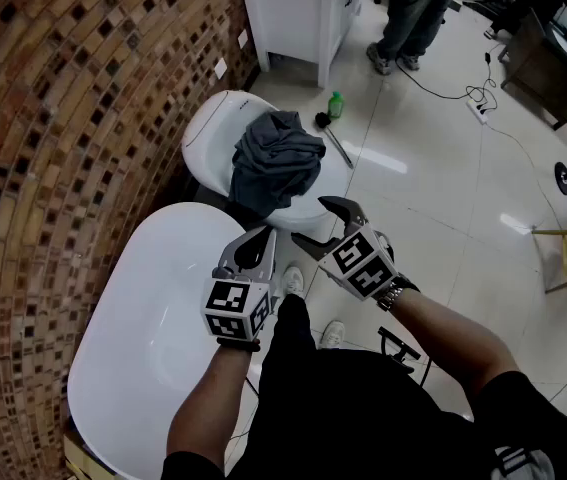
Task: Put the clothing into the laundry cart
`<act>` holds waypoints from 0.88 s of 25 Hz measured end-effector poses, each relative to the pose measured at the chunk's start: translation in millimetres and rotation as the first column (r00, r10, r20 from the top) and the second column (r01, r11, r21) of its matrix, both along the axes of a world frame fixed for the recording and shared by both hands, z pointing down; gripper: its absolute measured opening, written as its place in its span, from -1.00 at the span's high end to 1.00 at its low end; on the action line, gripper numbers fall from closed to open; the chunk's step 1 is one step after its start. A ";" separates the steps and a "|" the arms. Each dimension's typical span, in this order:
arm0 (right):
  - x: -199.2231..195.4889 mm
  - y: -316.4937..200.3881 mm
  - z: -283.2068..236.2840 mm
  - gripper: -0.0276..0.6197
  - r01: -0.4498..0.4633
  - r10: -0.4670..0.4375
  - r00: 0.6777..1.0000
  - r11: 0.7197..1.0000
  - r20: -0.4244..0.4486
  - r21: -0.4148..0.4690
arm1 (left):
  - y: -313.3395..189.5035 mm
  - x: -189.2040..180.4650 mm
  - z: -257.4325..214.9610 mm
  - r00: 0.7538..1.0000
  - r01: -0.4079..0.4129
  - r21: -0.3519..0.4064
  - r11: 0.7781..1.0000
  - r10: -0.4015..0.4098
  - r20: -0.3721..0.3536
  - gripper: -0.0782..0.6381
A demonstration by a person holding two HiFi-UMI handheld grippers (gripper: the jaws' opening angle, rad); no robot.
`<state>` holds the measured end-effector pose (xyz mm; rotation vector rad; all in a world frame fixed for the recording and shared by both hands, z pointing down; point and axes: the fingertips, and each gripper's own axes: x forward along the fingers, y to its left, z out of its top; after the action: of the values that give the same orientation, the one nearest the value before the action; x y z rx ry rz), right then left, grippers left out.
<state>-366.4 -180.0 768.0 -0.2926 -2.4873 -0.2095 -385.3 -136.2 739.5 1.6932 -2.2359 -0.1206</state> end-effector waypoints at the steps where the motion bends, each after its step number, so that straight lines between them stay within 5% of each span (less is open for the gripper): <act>1: -19.5 -8.1 16.7 -0.13 0.001 -0.001 1.000 1.000 -0.013 0.011 | -5.2 -19.6 12.9 1.000 0.002 -0.009 1.000 -0.002 -0.003 0.78; 10: -162.9 -71.8 199.9 -0.42 0.012 0.003 0.985 0.996 -0.174 0.083 | -55.5 -170.9 155.6 0.999 0.023 -0.089 0.996 -0.027 -0.046 0.77; 22: -278.8 -144.6 385.8 -0.65 0.062 0.021 0.953 0.962 -0.302 0.265 | -119.1 -279.3 289.8 0.992 0.008 -0.141 0.990 -0.026 -0.127 0.77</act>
<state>-645.2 -324.6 1153.8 -0.2166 -2.1210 -0.4739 -664.6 -255.3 1029.3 1.5487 -2.1129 -0.0721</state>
